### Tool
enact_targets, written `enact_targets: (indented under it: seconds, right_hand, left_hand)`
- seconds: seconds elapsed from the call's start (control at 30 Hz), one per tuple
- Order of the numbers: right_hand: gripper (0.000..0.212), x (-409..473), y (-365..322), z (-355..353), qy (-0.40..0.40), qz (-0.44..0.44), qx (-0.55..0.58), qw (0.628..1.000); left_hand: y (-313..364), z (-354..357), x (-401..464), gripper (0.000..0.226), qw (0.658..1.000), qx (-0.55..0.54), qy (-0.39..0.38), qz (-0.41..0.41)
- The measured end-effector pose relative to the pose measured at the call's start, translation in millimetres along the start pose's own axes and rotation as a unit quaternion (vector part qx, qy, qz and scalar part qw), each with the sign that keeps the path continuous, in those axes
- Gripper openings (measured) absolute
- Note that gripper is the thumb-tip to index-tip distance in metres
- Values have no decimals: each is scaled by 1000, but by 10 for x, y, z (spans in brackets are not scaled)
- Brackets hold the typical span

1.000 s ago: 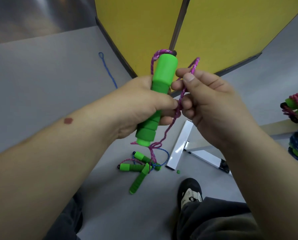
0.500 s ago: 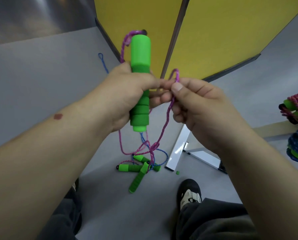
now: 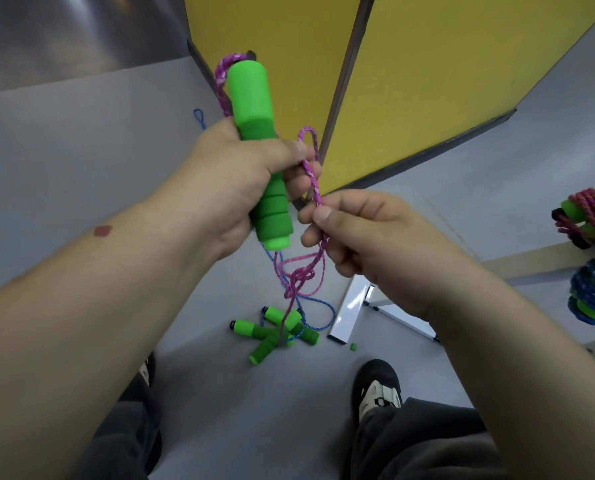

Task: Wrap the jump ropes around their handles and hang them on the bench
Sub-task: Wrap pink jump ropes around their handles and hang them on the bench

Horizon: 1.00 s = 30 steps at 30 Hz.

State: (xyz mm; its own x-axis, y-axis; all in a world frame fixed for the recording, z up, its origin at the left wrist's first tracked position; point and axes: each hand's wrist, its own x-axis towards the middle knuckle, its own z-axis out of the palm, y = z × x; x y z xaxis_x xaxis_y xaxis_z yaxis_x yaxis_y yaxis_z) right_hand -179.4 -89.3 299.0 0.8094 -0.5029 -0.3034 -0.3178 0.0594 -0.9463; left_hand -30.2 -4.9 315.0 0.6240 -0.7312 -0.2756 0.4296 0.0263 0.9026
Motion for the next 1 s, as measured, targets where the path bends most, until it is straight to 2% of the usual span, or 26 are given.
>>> enact_targets:
  seconds: [0.07,0.17,0.23,0.3,0.4,0.53,0.6,0.67,0.7,0.83,1.0]
  right_hand:
    - [20,-2,-29,7,30,-46,41,998]
    - [19,8,-83,-28,88,-104,119,983]
    - [17,17,-97,-52,122,-123,120,978]
    - [17,25,-79,-72,145,-126,100,976]
    - [19,49,-28,-81,128,-90,85,984]
    - [27,29,16,-43,-8,8,33,999]
    - [23,6,10,-16,-7,-9,4,1000]
    - [21,-1,-24,-6,34,-46,28,998]
    - [21,5,-42,-7,55,-64,55,995]
    - [17,46,-78,-32,130,-106,124,978]
    - [17,71,-43,-43,152,-70,137,976]
  left_hand:
    - [4,-19,9,23,1000,16,2,-8]
    - [-55,29,-73,28,993,76,-68,-58]
    - [-115,80,-131,28,983,112,-130,-68]
    - [-152,109,-155,25,980,114,-152,-62]
    - [-113,124,-131,25,990,64,-117,-43]
    - [1,57,-49,25,999,-22,-31,-21]
    - [35,5,-24,24,1000,-22,1,-8]
    - [22,-22,-16,26,1000,13,13,-9]
    - [-2,-22,-24,25,999,42,0,-17]
    - [-124,51,-115,26,978,151,-136,-40]
    - [-114,102,-158,19,975,133,-170,-49]
